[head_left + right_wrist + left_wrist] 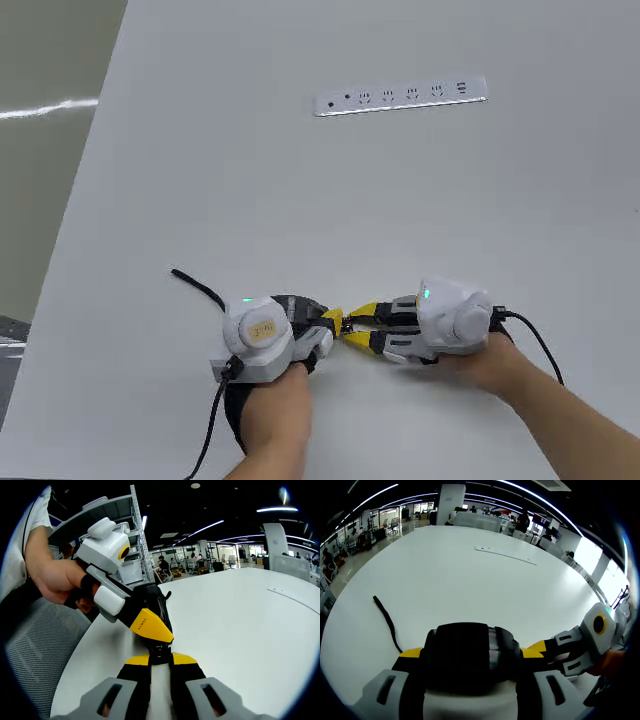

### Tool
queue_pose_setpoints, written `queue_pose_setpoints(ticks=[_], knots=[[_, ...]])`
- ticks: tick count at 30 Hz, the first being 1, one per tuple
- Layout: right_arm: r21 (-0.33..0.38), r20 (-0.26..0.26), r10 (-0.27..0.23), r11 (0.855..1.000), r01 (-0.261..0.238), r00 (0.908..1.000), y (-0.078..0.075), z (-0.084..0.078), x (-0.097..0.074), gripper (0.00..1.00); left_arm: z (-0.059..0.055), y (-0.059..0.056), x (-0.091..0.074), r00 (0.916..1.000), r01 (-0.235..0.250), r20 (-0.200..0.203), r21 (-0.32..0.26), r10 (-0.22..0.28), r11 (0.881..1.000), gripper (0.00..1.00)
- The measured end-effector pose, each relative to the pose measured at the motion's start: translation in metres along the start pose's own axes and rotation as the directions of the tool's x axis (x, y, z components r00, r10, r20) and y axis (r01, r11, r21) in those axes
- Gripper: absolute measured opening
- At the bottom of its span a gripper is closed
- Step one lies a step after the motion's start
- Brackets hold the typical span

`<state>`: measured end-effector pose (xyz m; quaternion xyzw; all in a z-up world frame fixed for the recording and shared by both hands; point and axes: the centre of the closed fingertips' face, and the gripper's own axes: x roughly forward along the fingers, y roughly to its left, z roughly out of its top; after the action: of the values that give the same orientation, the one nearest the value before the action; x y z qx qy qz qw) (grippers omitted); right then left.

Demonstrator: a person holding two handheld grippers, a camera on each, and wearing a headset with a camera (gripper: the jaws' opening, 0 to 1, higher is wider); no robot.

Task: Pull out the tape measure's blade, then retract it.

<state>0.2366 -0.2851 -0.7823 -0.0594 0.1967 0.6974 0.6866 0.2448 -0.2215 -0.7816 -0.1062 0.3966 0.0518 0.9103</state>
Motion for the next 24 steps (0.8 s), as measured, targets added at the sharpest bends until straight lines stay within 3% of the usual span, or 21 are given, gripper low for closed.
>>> queue_pose_setpoints(ticks=[24], knots=[[-0.034, -0.006, 0.019, 0.999, -0.019, 0.9998, 0.003, 0.003, 0.016, 0.13, 0.001, 0.001, -0.001, 0.9999, 0.013, 0.001, -0.029, -0.013, 0.999, 0.72]])
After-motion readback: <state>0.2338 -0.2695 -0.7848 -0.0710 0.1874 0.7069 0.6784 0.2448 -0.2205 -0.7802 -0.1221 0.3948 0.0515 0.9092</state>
